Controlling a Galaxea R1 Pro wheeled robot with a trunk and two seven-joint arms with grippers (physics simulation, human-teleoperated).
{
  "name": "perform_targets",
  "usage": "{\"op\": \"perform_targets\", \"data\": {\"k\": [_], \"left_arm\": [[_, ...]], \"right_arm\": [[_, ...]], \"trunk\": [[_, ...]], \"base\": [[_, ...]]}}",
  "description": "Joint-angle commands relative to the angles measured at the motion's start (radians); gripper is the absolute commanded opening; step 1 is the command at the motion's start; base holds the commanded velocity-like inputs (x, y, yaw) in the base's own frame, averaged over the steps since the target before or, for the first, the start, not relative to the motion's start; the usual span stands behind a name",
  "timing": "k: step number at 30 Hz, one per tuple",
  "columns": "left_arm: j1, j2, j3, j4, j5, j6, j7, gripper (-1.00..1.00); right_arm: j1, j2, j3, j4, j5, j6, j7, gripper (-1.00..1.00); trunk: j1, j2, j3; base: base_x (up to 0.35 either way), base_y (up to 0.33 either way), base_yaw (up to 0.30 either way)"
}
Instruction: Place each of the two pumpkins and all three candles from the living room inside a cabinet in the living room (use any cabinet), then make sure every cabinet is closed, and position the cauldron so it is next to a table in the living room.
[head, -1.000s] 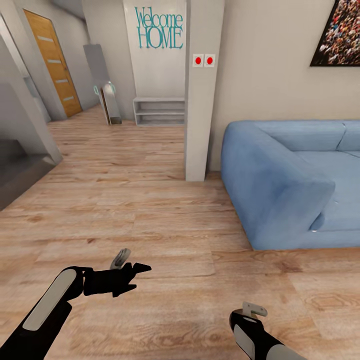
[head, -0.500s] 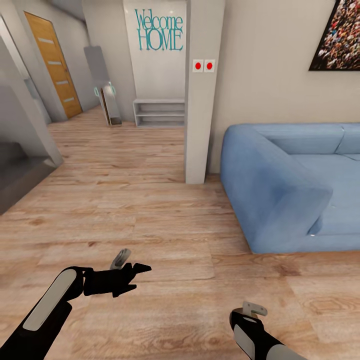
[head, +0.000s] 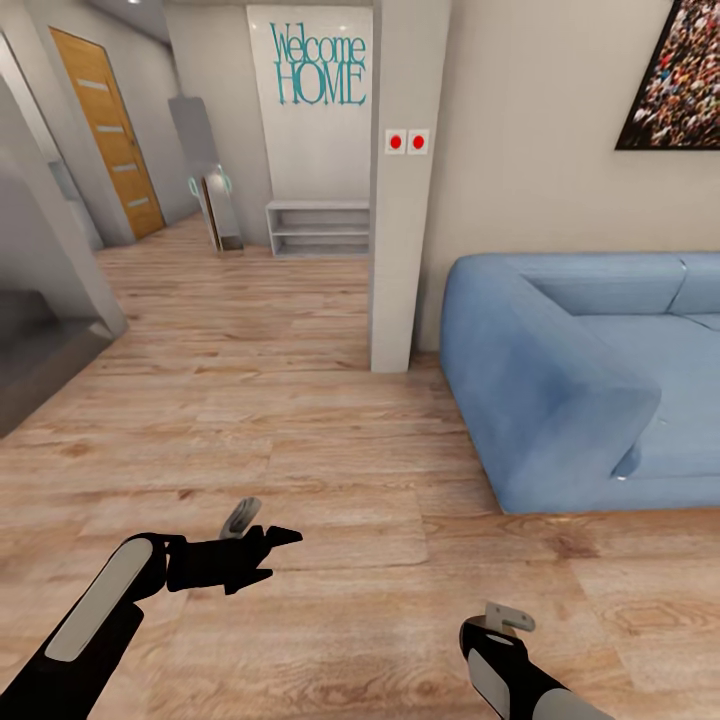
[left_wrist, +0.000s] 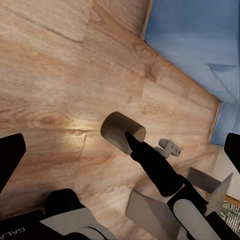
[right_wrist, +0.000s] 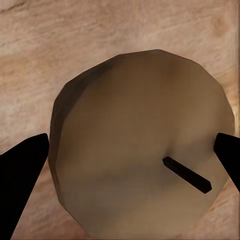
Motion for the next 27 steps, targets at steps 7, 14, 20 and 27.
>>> {"op": "perform_targets", "data": {"k": [7,14,20,27], "left_arm": [[-0.001,0.001,-0.001,-0.001,0.009,0.000,0.011,1.00],[-0.001,0.001,-0.001,-0.001,0.010,0.000,0.010,1.00],[-0.001,0.001,-0.001,-0.001,0.009,0.000,0.012,1.00],[-0.001,0.003,0.001,-0.001,0.009,0.000,0.012,1.00]], "right_arm": [[-0.001,0.000,0.008,-0.001,-0.007,0.004,-0.008,-1.00],[-0.001,0.000,0.008,-0.001,-0.007,0.004,-0.008,-1.00],[0.000,0.000,0.008,-0.001,-0.007,0.004,-0.008,-1.00],[-0.001,0.000,0.008,-0.001,-0.007,0.004,-0.008,-1.00]], "trunk": [[-0.027,0.049,0.021],[-0.054,0.098,0.043],[-0.077,0.140,0.062],[-0.104,0.189,0.084]], "base": [[0.000,0.000,0.000],[0.000,0.000,0.000],[0.000,0.000,0.000],[0.000,0.000,0.000]]}}
